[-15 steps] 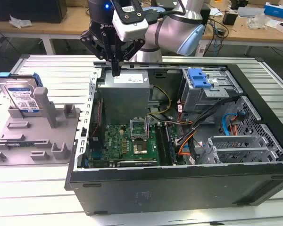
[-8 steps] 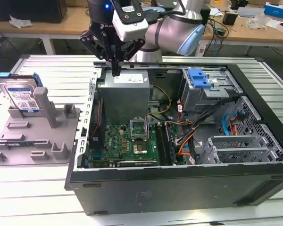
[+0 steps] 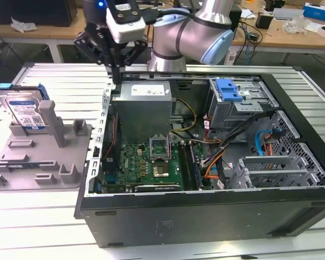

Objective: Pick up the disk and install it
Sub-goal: 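Reach for the disk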

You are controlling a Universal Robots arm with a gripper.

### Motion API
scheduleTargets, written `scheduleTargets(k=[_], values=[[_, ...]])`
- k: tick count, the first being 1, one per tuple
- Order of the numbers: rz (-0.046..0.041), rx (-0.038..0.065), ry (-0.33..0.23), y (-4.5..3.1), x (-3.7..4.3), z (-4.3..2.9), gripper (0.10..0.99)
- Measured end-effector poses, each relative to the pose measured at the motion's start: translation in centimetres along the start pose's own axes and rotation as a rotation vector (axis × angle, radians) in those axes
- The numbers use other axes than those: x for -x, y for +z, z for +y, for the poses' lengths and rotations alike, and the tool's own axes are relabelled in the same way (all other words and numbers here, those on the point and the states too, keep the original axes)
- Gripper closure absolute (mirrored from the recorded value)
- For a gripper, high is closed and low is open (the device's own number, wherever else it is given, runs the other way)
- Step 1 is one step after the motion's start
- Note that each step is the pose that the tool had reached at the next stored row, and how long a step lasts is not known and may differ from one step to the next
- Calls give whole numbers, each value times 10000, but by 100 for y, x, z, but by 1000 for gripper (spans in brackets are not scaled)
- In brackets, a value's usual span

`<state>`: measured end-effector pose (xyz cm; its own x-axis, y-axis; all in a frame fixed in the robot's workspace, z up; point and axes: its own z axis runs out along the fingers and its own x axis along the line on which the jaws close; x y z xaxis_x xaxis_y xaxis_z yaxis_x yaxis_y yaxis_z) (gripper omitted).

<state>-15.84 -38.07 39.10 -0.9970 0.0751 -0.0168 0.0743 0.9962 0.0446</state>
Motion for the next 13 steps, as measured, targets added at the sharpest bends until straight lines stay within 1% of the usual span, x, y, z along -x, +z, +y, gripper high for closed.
scheduleTargets(k=[2, 3, 4, 6, 8, 10, 13], values=[[5, -2, 3, 5, -78, 24, 980], [7, -2, 0, 8, -135, 34, 980], [9, -1, 1, 16, -253, 47, 980], [12, -1, 1, 27, -447, 65, 980], [11, -1, 2, 34, -552, 82, 980], [12, -1, 3, 44, -691, 115, 980], [12, 0, 3, 58, -818, 163, 980]])
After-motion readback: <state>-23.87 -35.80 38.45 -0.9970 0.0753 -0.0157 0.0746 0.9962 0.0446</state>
